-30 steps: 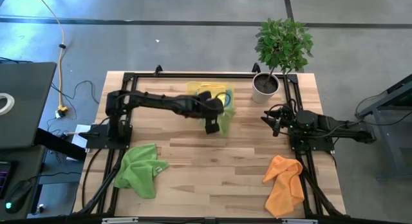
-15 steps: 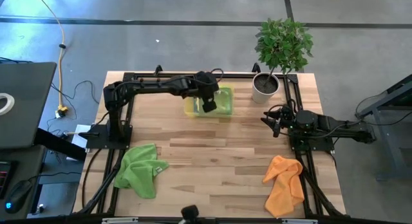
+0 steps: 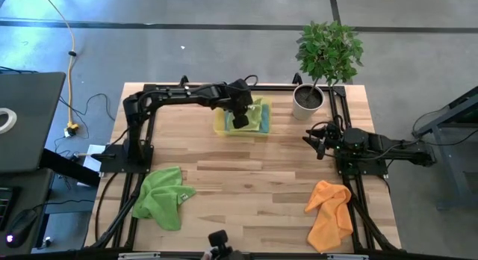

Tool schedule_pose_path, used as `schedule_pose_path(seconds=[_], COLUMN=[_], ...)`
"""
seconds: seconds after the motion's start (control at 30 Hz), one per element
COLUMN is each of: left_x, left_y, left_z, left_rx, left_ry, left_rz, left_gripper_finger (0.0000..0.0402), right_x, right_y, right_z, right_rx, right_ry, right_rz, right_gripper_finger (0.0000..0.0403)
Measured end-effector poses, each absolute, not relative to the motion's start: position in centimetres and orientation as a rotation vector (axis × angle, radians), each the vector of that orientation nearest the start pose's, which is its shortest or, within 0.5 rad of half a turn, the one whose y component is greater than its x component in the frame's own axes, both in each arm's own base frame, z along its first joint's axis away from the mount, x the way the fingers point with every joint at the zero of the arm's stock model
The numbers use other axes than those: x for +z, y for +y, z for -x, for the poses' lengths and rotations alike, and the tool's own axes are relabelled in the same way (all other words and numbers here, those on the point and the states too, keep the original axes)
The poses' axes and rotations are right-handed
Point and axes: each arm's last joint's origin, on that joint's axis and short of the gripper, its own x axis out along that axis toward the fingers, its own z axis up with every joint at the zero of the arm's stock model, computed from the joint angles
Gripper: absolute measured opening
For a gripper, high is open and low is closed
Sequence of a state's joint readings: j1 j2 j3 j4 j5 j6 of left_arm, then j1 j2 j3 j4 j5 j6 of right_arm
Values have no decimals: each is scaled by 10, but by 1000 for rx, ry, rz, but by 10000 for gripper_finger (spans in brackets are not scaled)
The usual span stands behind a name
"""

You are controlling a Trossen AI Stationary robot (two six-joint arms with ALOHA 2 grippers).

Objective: Fold microfiber towels
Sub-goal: Put the folded light green microfiber cloth into the yellow bin, then fold the green microfiber cloth

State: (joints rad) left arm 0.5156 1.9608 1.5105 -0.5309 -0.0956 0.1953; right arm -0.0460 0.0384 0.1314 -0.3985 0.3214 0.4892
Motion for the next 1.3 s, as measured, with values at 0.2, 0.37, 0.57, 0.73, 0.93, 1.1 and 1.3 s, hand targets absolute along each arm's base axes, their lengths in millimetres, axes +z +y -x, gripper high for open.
schedule_pose_path(seconds=[0.2,0.37,0.57,0.73,0.93,1.1,1.3], left_x=[208,206,225,251,282,287,282], left_y=[212,211,204,187,122,50,-18], left_z=[-364,-361,-352,-345,-325,-306,-292], left_rx=[537,563,557,577,598,641,741], left_ry=[1048,1092,1085,1068,1164,1381,1537], left_rz=[59,65,81,41,255,333,324], left_gripper_finger=[40,106,191,210,205,203,203], right_x=[167,167,167,167,167,167,167], right_y=[-13,-13,-13,-13,-13,-13,-13], right_z=[-85,-85,-85,-85,-85,-85,-85], right_rx=[-431,-431,-431,-431,-431,-431,-431], right_ry=[209,209,209,209,209,209,209], right_rz=[-437,-438,-437,-438,-438,-437,-437], right_gripper_finger=[199,199,199,199,199,199,199])
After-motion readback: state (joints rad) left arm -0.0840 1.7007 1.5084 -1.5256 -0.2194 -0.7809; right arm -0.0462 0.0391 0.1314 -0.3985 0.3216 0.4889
